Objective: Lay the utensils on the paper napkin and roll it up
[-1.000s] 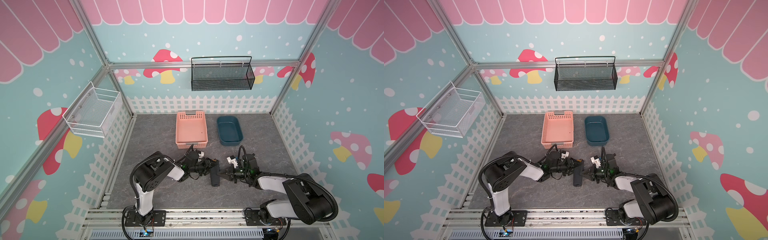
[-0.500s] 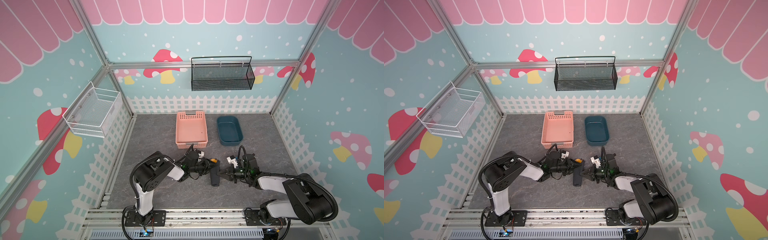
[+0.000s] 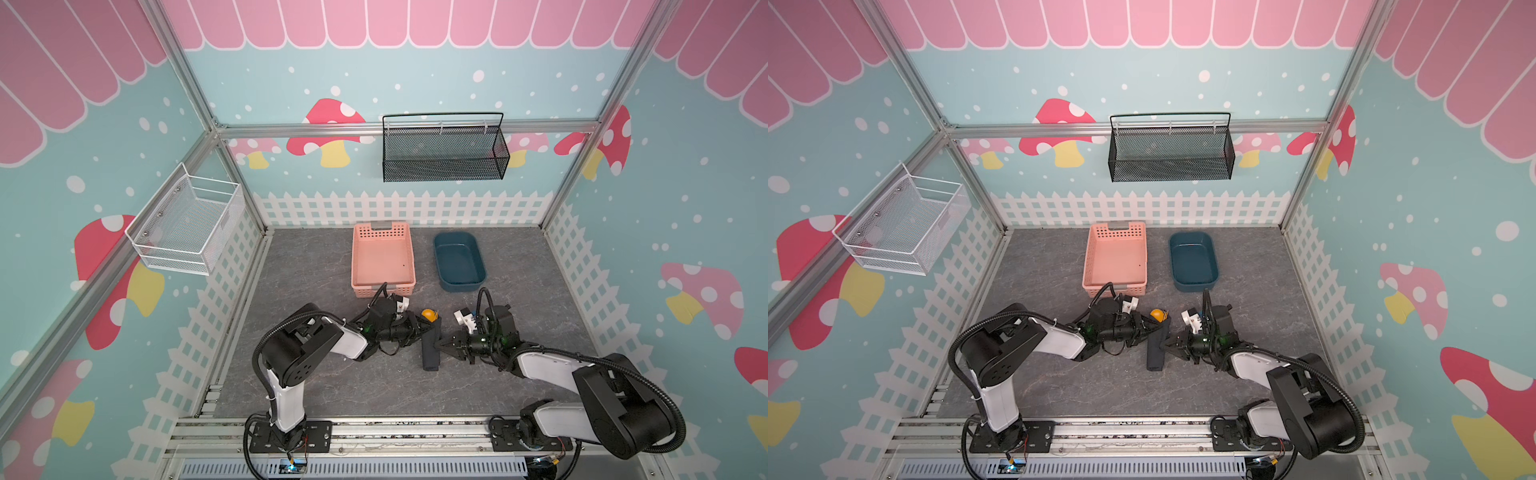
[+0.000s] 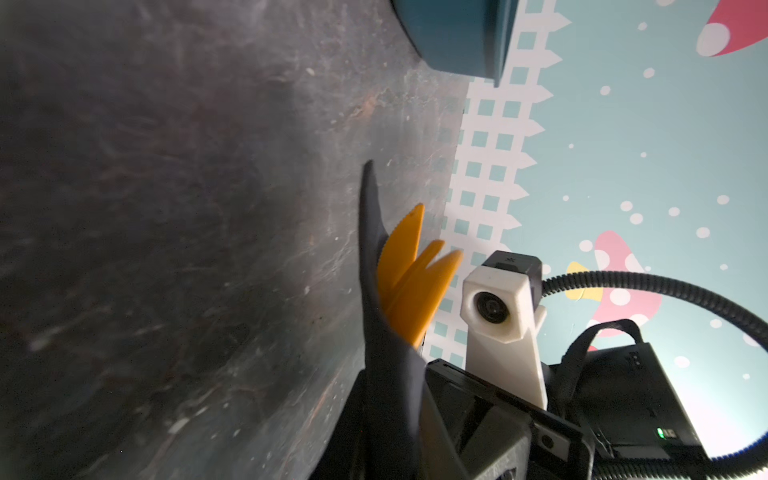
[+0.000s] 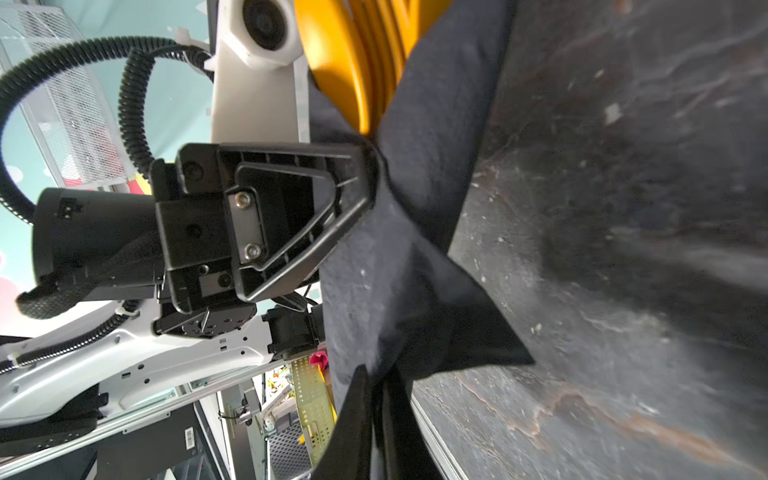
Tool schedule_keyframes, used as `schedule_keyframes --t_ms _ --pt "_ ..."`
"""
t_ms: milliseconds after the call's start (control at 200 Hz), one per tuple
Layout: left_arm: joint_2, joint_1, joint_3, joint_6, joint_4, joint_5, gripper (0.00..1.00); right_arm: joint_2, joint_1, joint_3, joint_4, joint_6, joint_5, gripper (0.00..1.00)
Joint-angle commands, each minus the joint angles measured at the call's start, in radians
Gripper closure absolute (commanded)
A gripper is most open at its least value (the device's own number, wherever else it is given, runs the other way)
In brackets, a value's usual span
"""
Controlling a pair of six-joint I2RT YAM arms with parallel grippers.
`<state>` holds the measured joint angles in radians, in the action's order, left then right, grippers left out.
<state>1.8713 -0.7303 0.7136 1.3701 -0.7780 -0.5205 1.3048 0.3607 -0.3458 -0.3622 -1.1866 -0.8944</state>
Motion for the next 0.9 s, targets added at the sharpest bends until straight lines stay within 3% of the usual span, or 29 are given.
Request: schedule_keyframes --t_ms 0,175,545,660,751,896 --pt "-0.059 0.012 0.044 -0.059 0.01 -0.001 0.86 -0.049 -0.003 -0.057 0.09 0.052 0.047 0.8" --pt "-0.141 0.03 0.102 -0.162 0.097 0.002 0.89 -0.149 -0.004 -0.129 0.218 0.166 0.119 0.69" --pt "-0.315 0.066 0.279 -0.427 0.286 -0.007 0.93 -0.467 -0.005 -0.28 0.413 0.357 0.322 0.58" --pt "-0.372 0.071 0.344 -0.528 0.343 -0.011 0.95 -0.569 -0.005 -0.307 0.394 0.412 0.359 0.53" --pt "-0.41 0.075 0.396 -0.59 0.368 -0.031 0.96 -0.631 -0.004 -0.311 0.345 0.453 0.366 0.42" --pt "-0.469 0.075 0.467 -0.671 0.404 -0.051 0.98 -0.682 -0.003 -0.266 0.148 0.451 0.308 0.37"
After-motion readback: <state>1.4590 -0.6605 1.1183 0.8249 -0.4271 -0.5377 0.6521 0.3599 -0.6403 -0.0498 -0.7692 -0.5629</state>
